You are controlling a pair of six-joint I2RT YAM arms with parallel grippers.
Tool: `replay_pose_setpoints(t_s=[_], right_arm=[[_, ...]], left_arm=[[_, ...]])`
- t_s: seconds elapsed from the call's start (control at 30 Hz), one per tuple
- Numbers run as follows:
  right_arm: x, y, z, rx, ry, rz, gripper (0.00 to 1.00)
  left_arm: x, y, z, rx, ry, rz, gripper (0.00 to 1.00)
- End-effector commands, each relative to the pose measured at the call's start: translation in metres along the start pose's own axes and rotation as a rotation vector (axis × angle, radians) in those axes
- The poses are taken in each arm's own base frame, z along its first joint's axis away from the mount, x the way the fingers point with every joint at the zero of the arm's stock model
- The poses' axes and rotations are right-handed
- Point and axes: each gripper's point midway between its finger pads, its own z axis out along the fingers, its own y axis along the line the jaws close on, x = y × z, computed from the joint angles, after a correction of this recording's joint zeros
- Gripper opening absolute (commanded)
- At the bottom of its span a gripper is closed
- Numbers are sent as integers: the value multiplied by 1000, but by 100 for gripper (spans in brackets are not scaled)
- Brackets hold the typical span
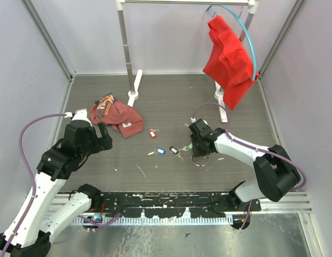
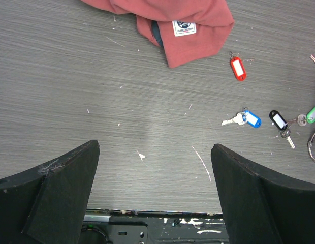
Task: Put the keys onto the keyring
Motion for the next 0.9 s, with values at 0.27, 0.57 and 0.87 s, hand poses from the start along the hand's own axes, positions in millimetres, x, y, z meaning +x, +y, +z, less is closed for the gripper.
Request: replay_pose_setpoints(t_s=[0.27, 0.57, 0.87], right_arm=[[-9, 4, 2, -10, -23, 0, 30], [-5, 0, 5, 10, -6, -2, 29], [-5, 1, 6, 10, -4, -5, 28]], left_arm=[[0, -3, 2, 19, -6, 6, 98], [0, -4, 2, 20, -7, 6, 98], [0, -4, 3, 18, -4, 7, 98]])
